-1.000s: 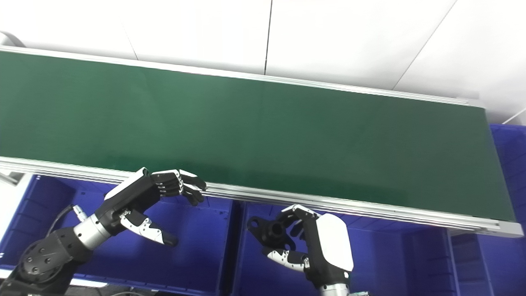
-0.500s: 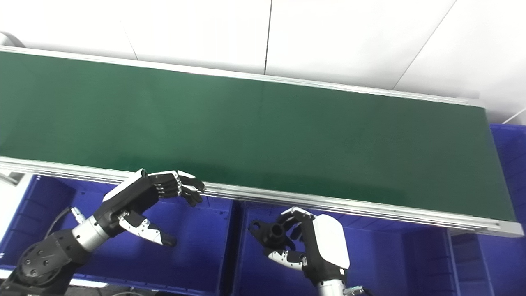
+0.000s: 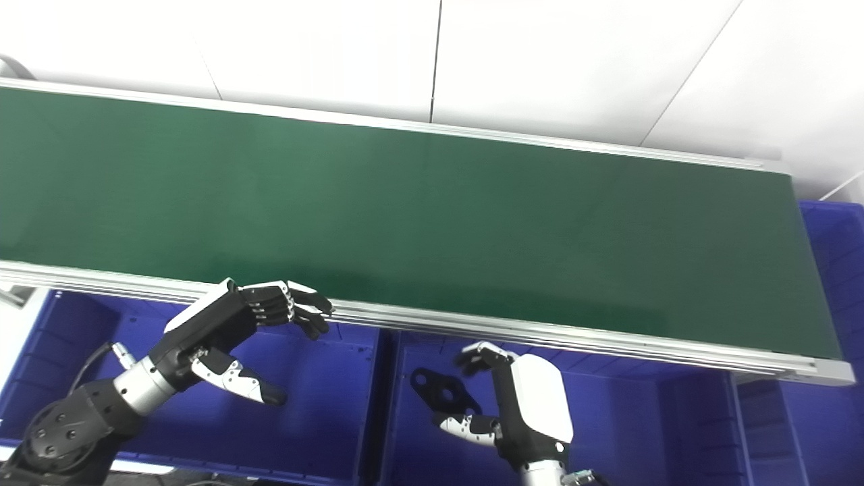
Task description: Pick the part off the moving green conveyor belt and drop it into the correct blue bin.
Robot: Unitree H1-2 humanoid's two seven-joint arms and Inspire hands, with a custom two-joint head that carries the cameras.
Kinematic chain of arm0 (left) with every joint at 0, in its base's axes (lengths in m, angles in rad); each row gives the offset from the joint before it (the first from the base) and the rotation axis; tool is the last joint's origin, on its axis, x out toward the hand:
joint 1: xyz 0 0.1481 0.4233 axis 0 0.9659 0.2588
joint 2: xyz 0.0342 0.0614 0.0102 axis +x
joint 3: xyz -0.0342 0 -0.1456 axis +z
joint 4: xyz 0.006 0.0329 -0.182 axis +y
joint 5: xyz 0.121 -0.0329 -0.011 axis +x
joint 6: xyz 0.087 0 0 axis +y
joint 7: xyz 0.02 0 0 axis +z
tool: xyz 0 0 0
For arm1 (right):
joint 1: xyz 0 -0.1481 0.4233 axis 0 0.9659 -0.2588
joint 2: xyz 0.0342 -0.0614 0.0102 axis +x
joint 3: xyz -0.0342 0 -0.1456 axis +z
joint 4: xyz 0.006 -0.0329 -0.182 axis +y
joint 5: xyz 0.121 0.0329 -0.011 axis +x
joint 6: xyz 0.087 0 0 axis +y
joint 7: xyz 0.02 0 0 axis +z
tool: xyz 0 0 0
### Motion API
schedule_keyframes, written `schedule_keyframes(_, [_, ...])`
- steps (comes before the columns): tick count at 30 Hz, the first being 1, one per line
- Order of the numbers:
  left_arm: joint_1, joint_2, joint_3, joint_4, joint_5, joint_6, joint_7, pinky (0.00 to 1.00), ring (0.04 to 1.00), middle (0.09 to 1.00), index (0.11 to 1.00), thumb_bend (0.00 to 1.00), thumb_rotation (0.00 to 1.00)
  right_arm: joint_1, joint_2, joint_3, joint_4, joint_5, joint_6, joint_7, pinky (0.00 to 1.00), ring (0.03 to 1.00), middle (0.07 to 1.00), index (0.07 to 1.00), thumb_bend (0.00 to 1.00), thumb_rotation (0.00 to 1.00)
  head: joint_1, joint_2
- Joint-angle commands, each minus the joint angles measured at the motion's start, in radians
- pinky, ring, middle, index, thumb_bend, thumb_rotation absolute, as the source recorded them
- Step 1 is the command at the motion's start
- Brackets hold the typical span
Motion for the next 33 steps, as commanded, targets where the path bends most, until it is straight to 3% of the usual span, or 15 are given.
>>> schedule_keyframes(1, [0.0, 0.006, 0.007, -0.03, -0.021, -0.01, 0.002, 0.6, 0.663, 0.748, 0.716, 0.68, 0.17, 0.01, 0.007, 0.003, -0.038, -0.002, 0.02, -0.003, 0.65, 0.719, 0.735, 0.732, 0.81, 0.06, 0.002, 0.0])
schedule_keyframes(14, [-0.009, 0.005, 0.006, -0.015, -0.009, -0.022, 0.002, 0.59, 0.661, 0.749, 0.722, 0.67, 0.17, 0.019, 0.004, 0.004, -0.068, 0.005, 0.02, 0.011, 0.64, 0.714, 0.728, 0.726, 0.82, 0.08, 0.004, -0.003])
schedule_keyframes(19, [-0.01, 0.004, 0.007, -0.014, -0.01, -0.022, 0.002, 0.59, 0.658, 0.75, 0.722, 0.68, 0.17, 0.047, -0.003, 0.009, -0.134, 0.062, 0.002, 0.039, 0.63, 0.704, 0.723, 0.727, 0.8, 0.13, 0.006, 0.0])
schedule_keyframes(25, [-0.01, 0.007, 0.009, -0.02, -0.016, -0.012, 0.0, 0.59, 0.655, 0.747, 0.72, 0.68, 0.17, 0.086, -0.026, 0.029, -0.198, 0.148, -0.065, 0.023, 0.59, 0.643, 0.681, 0.719, 0.8, 0.14, 0.004, 0.004])
schedule_keyframes(33, [-0.009, 0.006, 0.007, -0.015, -0.02, -0.011, -0.003, 0.59, 0.651, 0.748, 0.721, 0.69, 0.12, 0.137, -0.054, 0.048, -0.263, 0.252, -0.159, 0.004, 0.59, 0.635, 0.673, 0.691, 0.78, 0.16, 0.002, 0.007])
